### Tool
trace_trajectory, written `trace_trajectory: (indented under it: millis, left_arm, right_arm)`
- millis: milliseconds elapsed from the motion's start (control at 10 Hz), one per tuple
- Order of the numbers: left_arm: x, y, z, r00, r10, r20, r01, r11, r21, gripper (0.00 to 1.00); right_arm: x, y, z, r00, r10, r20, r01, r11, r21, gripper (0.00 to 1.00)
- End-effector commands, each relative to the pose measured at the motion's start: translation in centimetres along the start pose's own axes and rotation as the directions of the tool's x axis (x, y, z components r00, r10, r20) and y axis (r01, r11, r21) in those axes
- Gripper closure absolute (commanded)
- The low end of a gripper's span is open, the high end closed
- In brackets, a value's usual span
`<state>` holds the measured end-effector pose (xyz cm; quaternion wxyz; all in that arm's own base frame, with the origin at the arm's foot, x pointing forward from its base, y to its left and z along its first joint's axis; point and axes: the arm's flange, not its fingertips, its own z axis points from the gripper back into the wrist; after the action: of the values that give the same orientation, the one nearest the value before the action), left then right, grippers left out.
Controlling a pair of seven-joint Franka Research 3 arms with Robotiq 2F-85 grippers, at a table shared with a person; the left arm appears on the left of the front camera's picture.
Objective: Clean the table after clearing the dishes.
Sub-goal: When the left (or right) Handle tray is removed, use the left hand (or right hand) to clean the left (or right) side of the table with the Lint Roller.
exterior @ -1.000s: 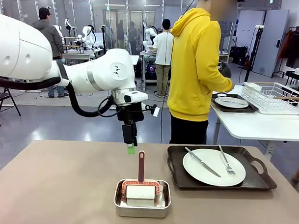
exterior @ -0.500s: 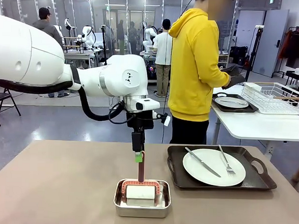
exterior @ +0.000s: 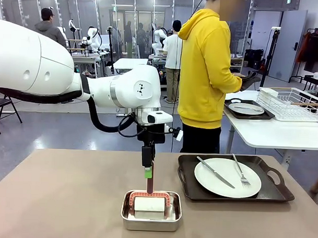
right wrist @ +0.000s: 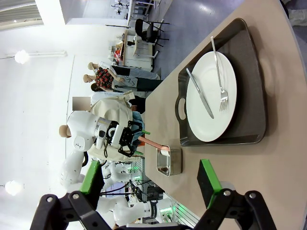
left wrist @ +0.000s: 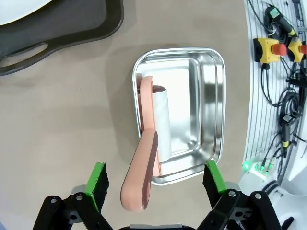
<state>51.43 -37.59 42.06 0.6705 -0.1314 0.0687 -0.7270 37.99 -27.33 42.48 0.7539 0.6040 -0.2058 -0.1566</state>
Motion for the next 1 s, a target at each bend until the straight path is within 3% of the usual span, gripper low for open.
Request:
trace_trajectory:
  millis: [0, 800, 900]
  left_arm:
    - [0.5, -0.6, -0.5, 1.000, 0.000, -0.028, 0.000, 1.000, 0.018, 0.00]
    - [0.7, -0.3, -2.4, 0.998, 0.029, -0.056, -0.029, 1.000, -0.006, 0.00]
    - [0.6, -0.2, -2.3, 0.997, 0.036, -0.063, -0.036, 0.999, -0.004, 0.13]
  right_arm:
    - [-0.2, 0.3, 0.2, 1.000, 0.005, -0.005, -0.005, 1.000, -0.006, 0.00]
    - [-0.2, 0.3, 0.2, 1.000, 0.005, -0.005, -0.005, 1.000, -0.006, 0.00]
    - [-0.2, 0.3, 0.2, 1.000, 0.005, -0.005, -0.005, 1.000, -0.006, 0.00]
